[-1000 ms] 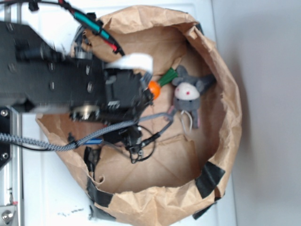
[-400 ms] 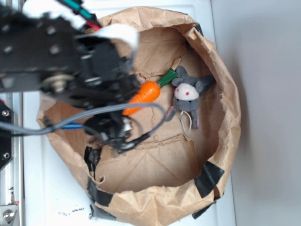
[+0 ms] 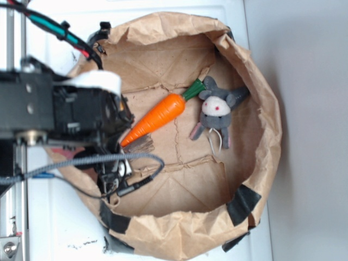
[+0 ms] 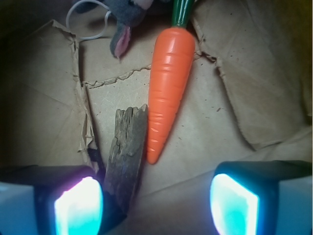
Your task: Grab the wood chip.
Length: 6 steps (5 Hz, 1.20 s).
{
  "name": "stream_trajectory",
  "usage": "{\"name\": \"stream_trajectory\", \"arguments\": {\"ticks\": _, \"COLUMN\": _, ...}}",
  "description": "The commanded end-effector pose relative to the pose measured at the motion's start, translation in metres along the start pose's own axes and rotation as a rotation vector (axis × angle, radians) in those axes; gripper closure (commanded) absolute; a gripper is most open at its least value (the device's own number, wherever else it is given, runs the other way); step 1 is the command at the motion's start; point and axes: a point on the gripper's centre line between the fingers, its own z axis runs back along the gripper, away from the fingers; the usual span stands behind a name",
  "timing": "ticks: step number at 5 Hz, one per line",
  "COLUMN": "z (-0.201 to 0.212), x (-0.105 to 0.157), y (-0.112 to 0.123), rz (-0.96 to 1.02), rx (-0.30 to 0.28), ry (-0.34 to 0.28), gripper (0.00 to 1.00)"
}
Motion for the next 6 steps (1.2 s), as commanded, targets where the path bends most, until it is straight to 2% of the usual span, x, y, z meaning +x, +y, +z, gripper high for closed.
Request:
{"name": "stream_trajectory", "arguments": {"ticks": 1, "z": -0.031, "x": -0.015, "y": -0.007, "rz": -0.047, "rx": 0.041, "ry": -0.009, "gripper": 0.00}}
{"name": "stream_trajectory", "arguments": {"ticks": 2, "z": -0.038, "x": -0.014, "y": -0.009, "rz": -0.037, "rx": 0.056, "ry": -0.009, "gripper": 0.00}}
{"name": "stream_trajectory", "arguments": {"ticks": 3, "z": -0.043, "x": -0.006, "y": -0.008, "rz": 0.023, "rx": 0.091, "ry": -0.010, "gripper": 1.00}}
{"name": "stream_trajectory", "arguments": {"ticks": 6, "z": -0.040, "x": 0.006, "y": -0.003, "rz": 0.059, "rx": 0.088, "ry": -0.037, "gripper": 1.00}}
